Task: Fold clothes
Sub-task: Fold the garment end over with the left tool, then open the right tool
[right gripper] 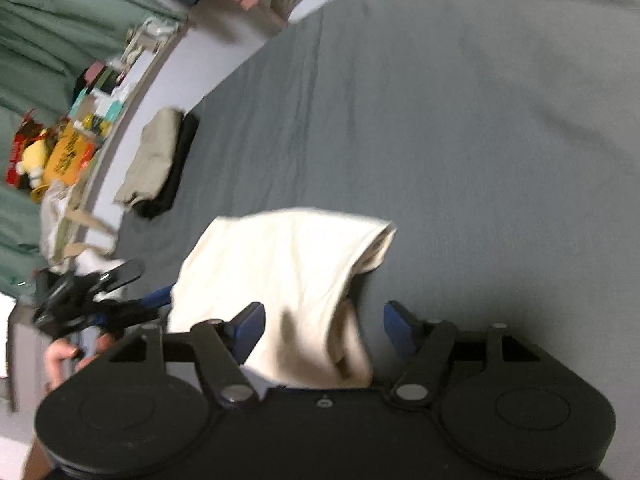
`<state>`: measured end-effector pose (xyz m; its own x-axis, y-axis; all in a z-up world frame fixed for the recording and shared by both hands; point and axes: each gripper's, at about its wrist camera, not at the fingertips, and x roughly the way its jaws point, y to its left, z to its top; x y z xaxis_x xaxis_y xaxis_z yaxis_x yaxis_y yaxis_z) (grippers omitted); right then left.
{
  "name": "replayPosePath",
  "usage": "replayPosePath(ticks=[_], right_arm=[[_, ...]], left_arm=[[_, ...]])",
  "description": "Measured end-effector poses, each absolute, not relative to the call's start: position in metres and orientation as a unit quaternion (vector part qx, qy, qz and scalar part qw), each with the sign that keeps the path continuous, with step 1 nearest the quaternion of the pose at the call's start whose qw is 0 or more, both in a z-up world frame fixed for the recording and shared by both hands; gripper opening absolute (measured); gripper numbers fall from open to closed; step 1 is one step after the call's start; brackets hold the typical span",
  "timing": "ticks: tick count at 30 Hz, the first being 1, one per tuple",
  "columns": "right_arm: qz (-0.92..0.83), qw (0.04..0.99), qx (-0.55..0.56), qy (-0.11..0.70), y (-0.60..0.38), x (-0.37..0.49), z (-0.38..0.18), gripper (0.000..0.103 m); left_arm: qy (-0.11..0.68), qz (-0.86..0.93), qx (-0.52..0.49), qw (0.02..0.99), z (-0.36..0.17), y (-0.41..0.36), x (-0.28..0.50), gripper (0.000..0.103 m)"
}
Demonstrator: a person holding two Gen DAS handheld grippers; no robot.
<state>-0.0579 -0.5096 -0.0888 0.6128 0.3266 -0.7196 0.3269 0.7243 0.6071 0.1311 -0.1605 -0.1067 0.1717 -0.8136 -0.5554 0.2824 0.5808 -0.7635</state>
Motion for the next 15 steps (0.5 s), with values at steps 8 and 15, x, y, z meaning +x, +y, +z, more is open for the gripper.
replayPosePath(ticks=[8, 15], right_arm=[[-0.004, 0.828, 0.335, 0.45, -0.503, -0.056, -0.087, 0.024], [0.01, 0.82, 0.313, 0.48, -0.488, -0.057, -0.092, 0.014]], left_arm=[[0.527, -0.368, -0.112, 0.758, -0.108, -0.193, 0.1, 0.016], [0.536, -0.344, -0.138, 0.758, -0.11, -0.183, 0.089, 0.007]])
